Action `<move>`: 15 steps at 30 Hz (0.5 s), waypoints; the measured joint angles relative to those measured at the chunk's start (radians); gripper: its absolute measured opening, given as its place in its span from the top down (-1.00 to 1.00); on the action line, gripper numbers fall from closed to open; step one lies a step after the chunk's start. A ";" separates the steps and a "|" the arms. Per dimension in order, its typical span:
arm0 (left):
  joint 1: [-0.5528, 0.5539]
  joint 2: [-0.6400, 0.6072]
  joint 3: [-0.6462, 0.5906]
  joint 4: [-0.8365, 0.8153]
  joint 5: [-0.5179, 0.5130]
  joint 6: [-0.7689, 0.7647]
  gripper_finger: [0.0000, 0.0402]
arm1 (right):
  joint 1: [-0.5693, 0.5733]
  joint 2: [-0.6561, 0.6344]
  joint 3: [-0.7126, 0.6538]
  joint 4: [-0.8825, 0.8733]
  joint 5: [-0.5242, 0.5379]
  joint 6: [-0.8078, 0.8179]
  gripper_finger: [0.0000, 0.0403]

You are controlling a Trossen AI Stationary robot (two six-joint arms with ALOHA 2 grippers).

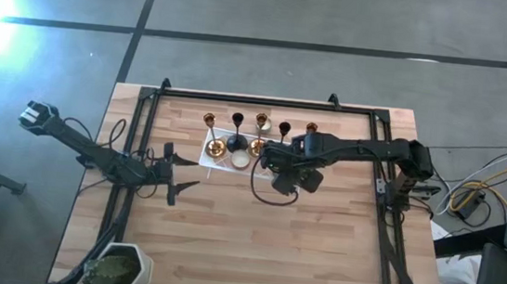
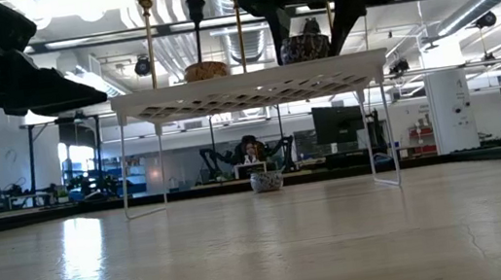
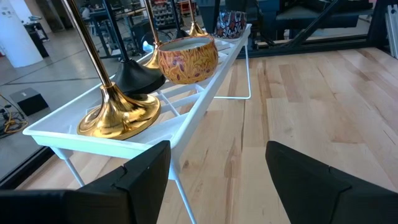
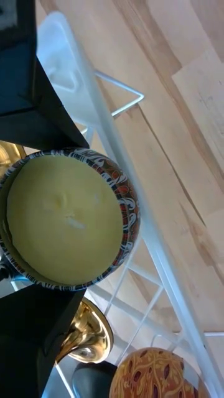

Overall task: Pick & Place candle stick holders
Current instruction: Put the blue scented candle on the shelf

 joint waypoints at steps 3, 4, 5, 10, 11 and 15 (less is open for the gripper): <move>0.000 0.000 0.000 0.000 0.000 0.000 -0.34 | 0.000 0.000 0.000 0.008 0.000 0.000 -0.44; 0.000 0.000 0.000 0.000 0.000 0.000 -0.34 | 0.000 0.000 0.000 0.013 0.000 0.000 -0.46; 0.000 0.000 0.000 0.000 0.000 0.000 -0.34 | 0.000 0.000 0.000 0.015 0.000 0.000 -0.48; 0.001 0.000 0.000 0.000 0.000 0.000 -0.34 | 0.000 0.000 0.000 0.018 0.005 0.000 -0.57; 0.001 0.000 0.000 0.000 0.000 0.000 -0.34 | 0.000 0.000 0.000 0.019 0.010 0.000 -0.58; 0.001 0.000 0.000 0.000 0.000 0.000 -0.34 | -0.001 0.000 0.000 0.019 0.027 0.016 -0.59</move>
